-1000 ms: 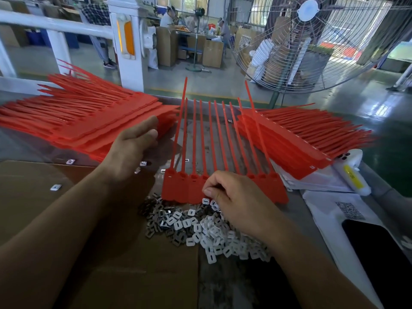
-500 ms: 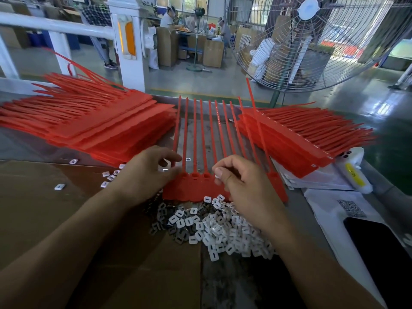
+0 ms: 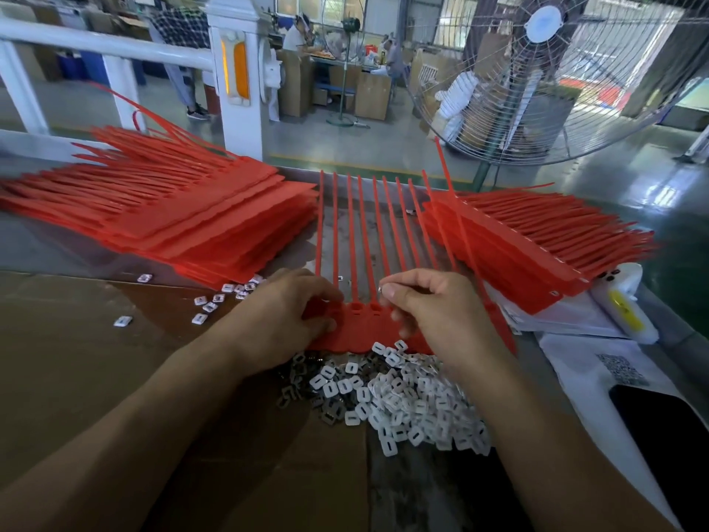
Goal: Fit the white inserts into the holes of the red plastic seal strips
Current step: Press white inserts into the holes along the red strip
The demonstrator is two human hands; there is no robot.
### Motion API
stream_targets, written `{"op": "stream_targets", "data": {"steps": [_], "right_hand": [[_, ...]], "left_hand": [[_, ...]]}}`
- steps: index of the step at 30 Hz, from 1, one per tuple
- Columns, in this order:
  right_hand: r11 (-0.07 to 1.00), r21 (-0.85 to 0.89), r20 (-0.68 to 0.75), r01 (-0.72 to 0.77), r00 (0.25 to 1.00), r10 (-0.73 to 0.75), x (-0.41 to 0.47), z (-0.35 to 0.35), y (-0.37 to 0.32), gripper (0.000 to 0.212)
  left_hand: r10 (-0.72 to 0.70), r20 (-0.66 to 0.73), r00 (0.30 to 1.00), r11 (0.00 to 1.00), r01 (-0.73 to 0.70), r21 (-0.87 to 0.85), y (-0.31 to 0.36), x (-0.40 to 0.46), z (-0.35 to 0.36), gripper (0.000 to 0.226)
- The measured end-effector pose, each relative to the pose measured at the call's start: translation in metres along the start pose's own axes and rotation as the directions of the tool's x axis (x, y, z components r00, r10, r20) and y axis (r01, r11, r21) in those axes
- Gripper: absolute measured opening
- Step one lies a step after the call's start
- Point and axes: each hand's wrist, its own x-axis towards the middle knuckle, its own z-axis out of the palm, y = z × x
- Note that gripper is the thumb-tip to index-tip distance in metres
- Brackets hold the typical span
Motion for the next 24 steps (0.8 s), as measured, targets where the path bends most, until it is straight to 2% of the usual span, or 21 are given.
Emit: {"op": "stream_targets", "data": {"steps": [3, 7, 11, 17, 24], "right_hand": [[1.000, -0.014, 0.022, -0.003, 1.000, 0.004, -0.003, 0.004, 0.008, 0.008], [0.996, -0.091, 0.045, 0.019, 0.999, -0.015, -0.005, 0.005, 0.007, 0.014], [0.994, -0.104, 0.089, 0.038, 0.996, -0.029, -0.008, 0.007, 0.003, 0.017], [0.997, -0.079, 0.166, 0.020, 0.986, -0.007, -0.012, 0.009, 0.001, 0.019], [0.999, -0.042, 0.180, -0.006, 0.983, 0.014, -0.011, 0.010, 0.001, 0.021]], "left_hand": [[0.040, -0.085, 0.996, 0.999, -0.040, 0.003, 0.005, -0.001, 0.000, 0.035], [0.121, -0.197, 0.973, 0.989, -0.135, -0.059, 0.019, -0.003, 0.004, 0.034], [0.190, -0.268, 0.944, 0.976, -0.212, -0.056, 0.028, -0.003, 0.009, 0.024], [0.246, -0.270, 0.931, 0.960, -0.272, -0.061, 0.028, -0.003, 0.011, 0.017], [0.276, -0.266, 0.924, 0.957, -0.291, -0.017, 0.029, -0.005, 0.007, 0.020]]}}
